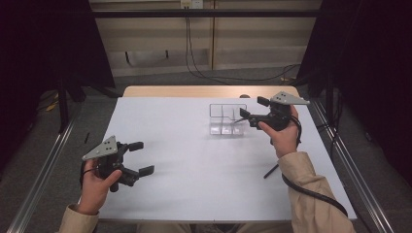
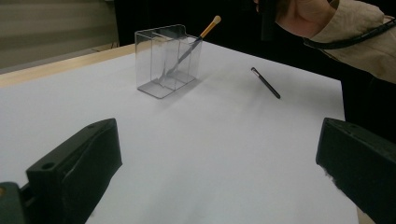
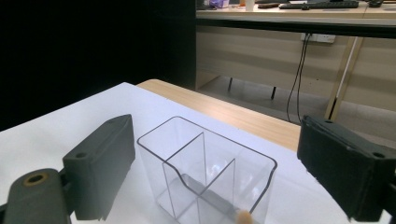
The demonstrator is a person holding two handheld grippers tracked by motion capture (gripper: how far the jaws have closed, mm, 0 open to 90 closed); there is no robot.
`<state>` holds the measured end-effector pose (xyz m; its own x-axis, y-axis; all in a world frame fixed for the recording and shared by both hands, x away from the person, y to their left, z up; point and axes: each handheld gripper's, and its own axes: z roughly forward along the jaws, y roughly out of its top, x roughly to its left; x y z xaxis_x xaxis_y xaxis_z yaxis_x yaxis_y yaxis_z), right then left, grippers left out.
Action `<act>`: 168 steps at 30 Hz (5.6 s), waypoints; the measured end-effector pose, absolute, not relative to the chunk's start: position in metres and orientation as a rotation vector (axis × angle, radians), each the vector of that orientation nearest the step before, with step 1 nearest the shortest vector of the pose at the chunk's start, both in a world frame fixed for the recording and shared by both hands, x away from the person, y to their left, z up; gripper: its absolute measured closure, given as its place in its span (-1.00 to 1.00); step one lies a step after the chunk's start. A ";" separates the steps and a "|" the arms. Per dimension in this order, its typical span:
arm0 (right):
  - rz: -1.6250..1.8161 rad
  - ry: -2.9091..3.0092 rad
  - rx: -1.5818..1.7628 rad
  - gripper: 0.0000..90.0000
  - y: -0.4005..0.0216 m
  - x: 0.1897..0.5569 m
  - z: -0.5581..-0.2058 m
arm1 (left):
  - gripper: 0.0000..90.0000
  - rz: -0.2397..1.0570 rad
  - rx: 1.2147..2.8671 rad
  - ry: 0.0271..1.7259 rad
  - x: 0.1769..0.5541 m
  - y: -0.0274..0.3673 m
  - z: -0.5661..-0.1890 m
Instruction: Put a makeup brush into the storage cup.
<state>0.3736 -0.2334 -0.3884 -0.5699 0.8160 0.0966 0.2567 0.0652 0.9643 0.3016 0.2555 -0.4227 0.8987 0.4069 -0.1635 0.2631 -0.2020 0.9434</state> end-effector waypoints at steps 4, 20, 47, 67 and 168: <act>1.512 1.870 1.049 -0.81 -0.235 0.370 -0.389 | -1.00 0.138 1.796 0.503 0.302 0.256 -0.423; 1.527 1.863 1.052 -0.88 -0.254 0.345 -0.395 | -1.00 0.142 1.799 0.504 0.301 0.255 -0.423; 1.525 1.910 1.033 -0.93 -0.273 0.301 -0.413 | -1.00 0.154 1.791 0.498 0.301 0.255 -0.422; 1.508 1.927 1.044 -0.95 -0.284 0.278 -0.425 | -1.00 0.172 1.784 0.479 0.299 0.257 -0.424; 1.230 1.963 1.339 -0.95 -0.320 0.282 -0.446 | -1.00 0.183 1.775 0.464 0.305 0.256 -0.430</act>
